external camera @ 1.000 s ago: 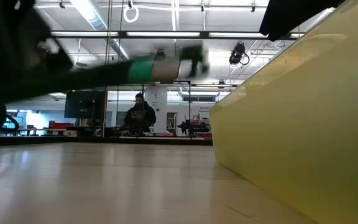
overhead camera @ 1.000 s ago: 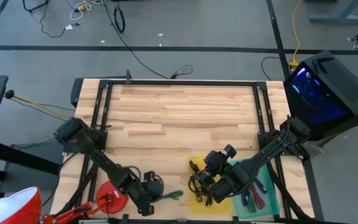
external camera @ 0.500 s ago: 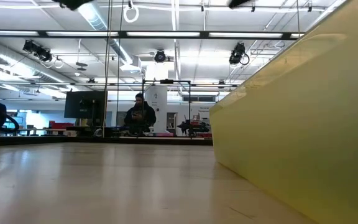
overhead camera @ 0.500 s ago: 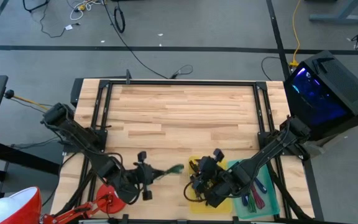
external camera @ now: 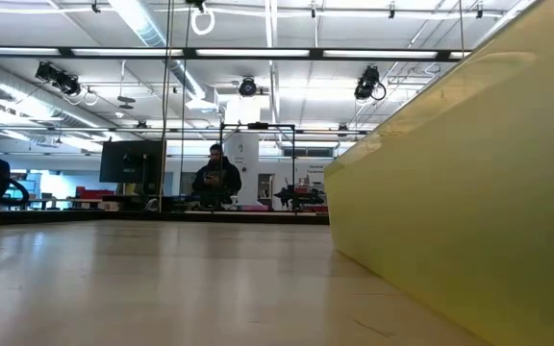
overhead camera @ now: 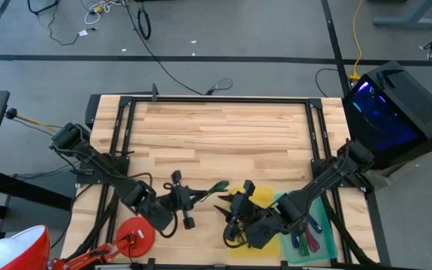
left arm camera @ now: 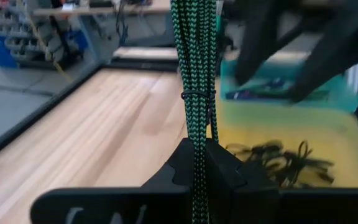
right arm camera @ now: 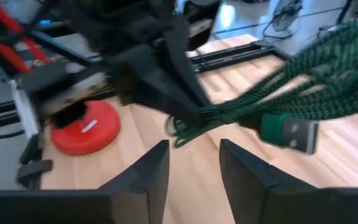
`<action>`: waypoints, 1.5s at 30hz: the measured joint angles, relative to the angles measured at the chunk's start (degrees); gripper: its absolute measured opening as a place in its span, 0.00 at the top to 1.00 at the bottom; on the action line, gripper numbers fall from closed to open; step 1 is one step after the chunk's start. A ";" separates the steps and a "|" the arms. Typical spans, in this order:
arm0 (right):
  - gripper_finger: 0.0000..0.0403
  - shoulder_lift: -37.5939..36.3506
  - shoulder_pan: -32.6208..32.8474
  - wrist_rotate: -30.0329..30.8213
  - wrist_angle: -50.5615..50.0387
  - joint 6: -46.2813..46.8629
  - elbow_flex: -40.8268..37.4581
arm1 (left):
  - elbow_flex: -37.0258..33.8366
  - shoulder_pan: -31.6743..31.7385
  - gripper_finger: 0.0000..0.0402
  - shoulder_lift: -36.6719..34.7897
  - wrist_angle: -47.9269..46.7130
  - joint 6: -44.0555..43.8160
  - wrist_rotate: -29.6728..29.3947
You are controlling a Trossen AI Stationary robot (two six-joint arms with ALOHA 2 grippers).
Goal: Pick & Place USB Port
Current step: Put the green pattern charger cable into the blue bin
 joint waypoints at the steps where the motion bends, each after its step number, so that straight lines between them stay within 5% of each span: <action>1: 0.65 0.00 -0.16 0.57 -0.02 -0.07 0.00 | 0.00 0.00 0.96 0.00 1.90 1.57 -0.03; 15: 0.65 0.00 -2.37 5.48 0.71 -2.21 0.00 | 0.02 0.26 0.96 -0.02 5.91 5.48 -0.13; 24: 0.66 0.00 -5.15 4.29 11.16 -9.17 0.00 | 0.02 0.24 0.96 -0.04 6.36 5.48 0.40; 31: 0.95 -0.07 -7.00 -3.31 9.64 -8.62 0.13 | 0.02 0.26 0.90 -0.02 5.17 5.56 0.55; 37: 0.96 -2.12 -7.11 -4.31 0.09 -4.49 -0.02 | 0.11 -0.38 0.73 -0.07 0.59 5.65 0.42; 45: 0.96 -9.36 -4.53 -10.95 -29.34 19.67 0.05 | 0.11 -3.09 0.69 -0.07 -10.86 1.26 0.20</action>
